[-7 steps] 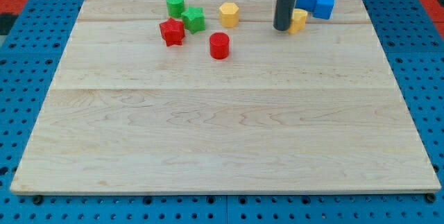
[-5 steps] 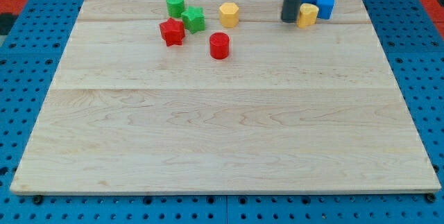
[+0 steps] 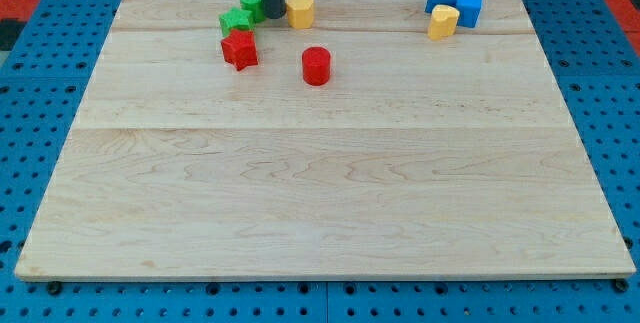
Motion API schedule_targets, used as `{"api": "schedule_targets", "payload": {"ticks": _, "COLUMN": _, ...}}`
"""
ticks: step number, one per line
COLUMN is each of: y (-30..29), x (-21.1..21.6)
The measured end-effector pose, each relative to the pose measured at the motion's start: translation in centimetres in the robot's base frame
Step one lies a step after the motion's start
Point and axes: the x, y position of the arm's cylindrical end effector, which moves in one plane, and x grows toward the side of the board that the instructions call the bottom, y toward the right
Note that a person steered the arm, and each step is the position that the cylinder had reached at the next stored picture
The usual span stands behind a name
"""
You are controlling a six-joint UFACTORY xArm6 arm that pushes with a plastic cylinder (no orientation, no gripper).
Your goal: Move the yellow hexagon into the bottom side of the blue triangle
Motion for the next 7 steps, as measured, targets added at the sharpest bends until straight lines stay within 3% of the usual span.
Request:
{"api": "schedule_targets", "payload": {"ticks": 2, "y": 9.0, "x": -0.2}}
{"api": "schedule_targets", "payload": {"ticks": 4, "y": 8.3, "x": -2.8}}
{"api": "schedule_targets", "payload": {"ticks": 5, "y": 13.3, "x": -1.9}}
{"api": "schedule_targets", "payload": {"ticks": 7, "y": 9.7, "x": 0.1}}
